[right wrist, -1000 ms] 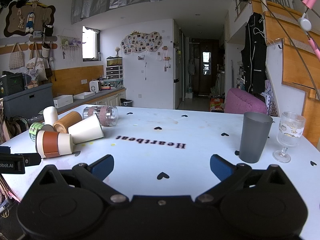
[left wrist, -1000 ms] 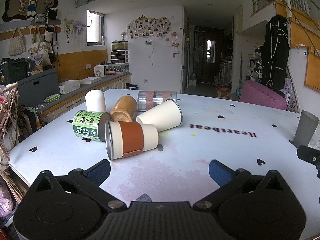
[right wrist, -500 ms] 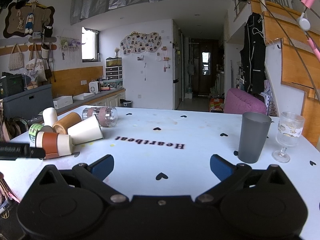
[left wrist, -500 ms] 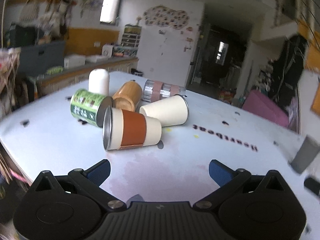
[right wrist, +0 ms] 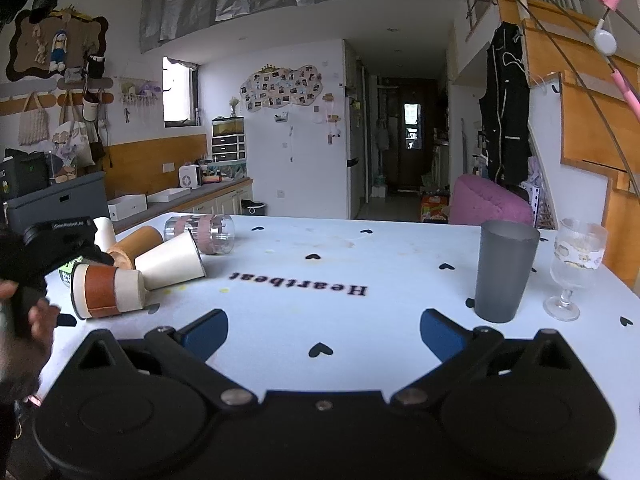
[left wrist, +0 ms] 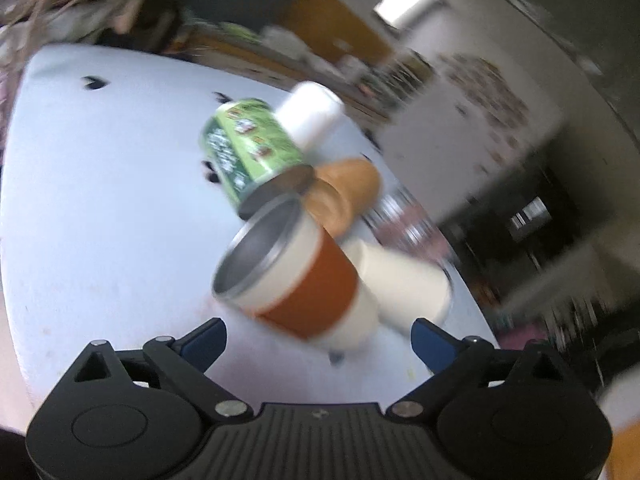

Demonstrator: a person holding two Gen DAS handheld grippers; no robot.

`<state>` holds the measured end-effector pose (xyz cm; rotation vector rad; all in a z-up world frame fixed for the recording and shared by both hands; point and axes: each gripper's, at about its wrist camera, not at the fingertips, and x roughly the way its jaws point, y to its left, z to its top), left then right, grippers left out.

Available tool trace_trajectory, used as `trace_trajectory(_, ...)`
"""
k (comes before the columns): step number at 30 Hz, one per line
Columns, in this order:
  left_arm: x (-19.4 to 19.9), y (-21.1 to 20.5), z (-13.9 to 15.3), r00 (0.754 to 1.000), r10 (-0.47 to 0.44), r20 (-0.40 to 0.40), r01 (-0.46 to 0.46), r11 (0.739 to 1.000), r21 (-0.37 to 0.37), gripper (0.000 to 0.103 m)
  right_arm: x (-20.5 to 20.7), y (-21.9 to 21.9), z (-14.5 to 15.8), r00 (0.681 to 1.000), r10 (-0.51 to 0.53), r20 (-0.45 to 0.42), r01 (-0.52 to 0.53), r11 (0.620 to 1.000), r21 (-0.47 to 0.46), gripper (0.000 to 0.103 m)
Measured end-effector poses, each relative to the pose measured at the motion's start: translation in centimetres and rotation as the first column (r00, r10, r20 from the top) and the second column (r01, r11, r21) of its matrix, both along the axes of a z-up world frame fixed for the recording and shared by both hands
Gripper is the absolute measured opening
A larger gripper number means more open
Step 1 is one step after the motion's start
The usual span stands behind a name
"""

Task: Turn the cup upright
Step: 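Reach the left gripper to the tipped brown-sleeved white cup and grasp it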

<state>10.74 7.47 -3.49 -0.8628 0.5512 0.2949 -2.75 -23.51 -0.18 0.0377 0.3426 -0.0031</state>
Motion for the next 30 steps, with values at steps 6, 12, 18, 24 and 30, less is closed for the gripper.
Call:
trace_trajectory(6, 2.0, -0.8, 0.8, 0.984, 0.163, -0.067, -0.164, 0.986, -0.008, 0.097, -0.1, -0.4, -0.5, 1.000, -0.002, -0.005, 0.002, 1.000, 0.013, 0.103)
trace_trajectory(12, 3.2, -1.1, 0.2, 0.939, 0.305, -0.157, -0.310, 0.951, -0.008, 0.097, -0.2, -0.8, -0.7, 1.000, -0.011, -0.007, 0.012, 1.000, 0.021, 0.103)
trace_trajectory(18, 3.8, -1.4, 0.3, 0.921, 0.350, -0.173, -0.356, 0.934, -0.005, 0.090, -0.3, -1.5, -0.9, 1.000, -0.020, -0.014, 0.020, 0.999, 0.032, 0.103)
trace_trajectory(24, 3.4, -1.5, 0.3, 0.936, 0.319, -0.148, -0.323, 0.946, 0.000, 0.082, -0.4, -1.7, -1.0, 1.000, -0.022, -0.016, 0.022, 0.999, 0.039, 0.103)
trace_trajectory(30, 2.7, -1.2, 0.1, 0.958, 0.251, -0.138, -0.253, 0.968, 0.008, 0.082, -0.4, -1.7, -1.1, 1.000, -0.023, -0.014, 0.024, 0.999, 0.040, 0.103)
